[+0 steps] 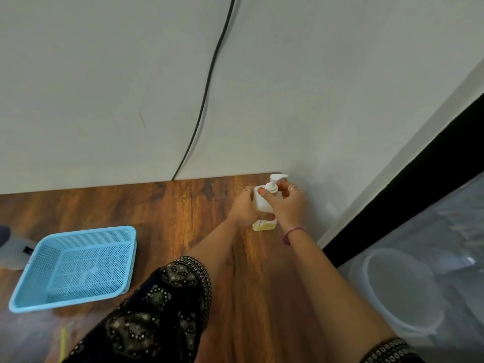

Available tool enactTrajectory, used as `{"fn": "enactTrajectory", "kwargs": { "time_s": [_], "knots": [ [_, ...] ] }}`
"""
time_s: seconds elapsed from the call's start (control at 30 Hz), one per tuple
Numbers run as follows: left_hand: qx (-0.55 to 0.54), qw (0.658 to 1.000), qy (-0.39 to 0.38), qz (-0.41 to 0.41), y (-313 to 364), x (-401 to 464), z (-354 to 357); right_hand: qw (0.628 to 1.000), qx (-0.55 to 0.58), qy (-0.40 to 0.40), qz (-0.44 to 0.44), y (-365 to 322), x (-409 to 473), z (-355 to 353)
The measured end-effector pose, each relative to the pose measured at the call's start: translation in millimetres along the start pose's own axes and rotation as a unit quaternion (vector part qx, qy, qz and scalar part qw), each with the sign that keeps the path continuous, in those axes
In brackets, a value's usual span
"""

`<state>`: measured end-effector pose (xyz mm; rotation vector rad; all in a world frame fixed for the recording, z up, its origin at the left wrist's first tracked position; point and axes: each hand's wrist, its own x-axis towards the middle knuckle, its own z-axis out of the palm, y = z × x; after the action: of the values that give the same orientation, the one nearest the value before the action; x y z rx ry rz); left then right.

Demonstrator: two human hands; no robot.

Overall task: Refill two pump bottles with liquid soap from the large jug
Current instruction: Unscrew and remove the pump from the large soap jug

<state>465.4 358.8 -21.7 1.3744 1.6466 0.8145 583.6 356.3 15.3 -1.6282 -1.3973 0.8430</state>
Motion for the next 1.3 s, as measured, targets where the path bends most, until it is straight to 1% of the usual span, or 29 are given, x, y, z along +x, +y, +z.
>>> {"fn": "enactTrajectory", "kwargs": {
  "time_s": [0.2, 0.33, 0.53, 0.67, 0.8, 0.97, 1.1, 1.17, 1.27, 1.3],
  "knots": [
    [-0.024, 0.997, 0.072, 0.010, -0.2, -41.6, -19.1, 1.000, -0.010, -0.014, -0.021, -15.8, -18.9, -1.2],
    [-0.058, 0.987, 0.149, 0.035, 11.3, -86.3, -40.0, 0.999, 0.031, -0.018, -0.037, -50.3, -52.9, -2.7],
    [-0.101, 0.970, 0.215, 0.060, 25.4, -156.2, -92.4, 0.990, 0.019, -0.057, -0.131, -125.0, -117.4, -6.8],
    [-0.101, 0.962, 0.245, 0.070, 28.1, -203.6, -135.8, 0.977, 0.027, -0.093, -0.192, -168.1, -160.5, -2.7],
    [-0.109, 0.956, 0.262, 0.077, 26.1, -244.1, -181.6, 0.967, 0.049, -0.123, -0.219, -207.0, -199.9, 19.6],
    [-0.103, 0.951, 0.272, 0.102, 17.0, -289.1, -237.5, 0.954, 0.033, -0.160, -0.253, -252.3, -239.7, 44.7],
    [-0.114, 0.957, 0.245, 0.107, 1.0, -322.9, -284.6, 0.932, 0.067, -0.215, -0.283, -280.9, -273.1, 63.3],
    [-0.116, 0.955, 0.250, 0.105, -5.4, -338.5, -304.5, 0.928, 0.091, -0.233, -0.277, -291.1, -287.4, 74.8],
    [-0.107, 0.954, 0.258, 0.109, -11.7, -354.7, -327.0, 0.916, 0.132, -0.300, -0.230, -302.0, -302.7, 86.2],
    [-0.101, 0.955, 0.258, 0.109, -14.1, -358.5, -334.3, 0.917, 0.127, -0.304, -0.224, -305.4, -306.7, 89.9]
  ]
}}
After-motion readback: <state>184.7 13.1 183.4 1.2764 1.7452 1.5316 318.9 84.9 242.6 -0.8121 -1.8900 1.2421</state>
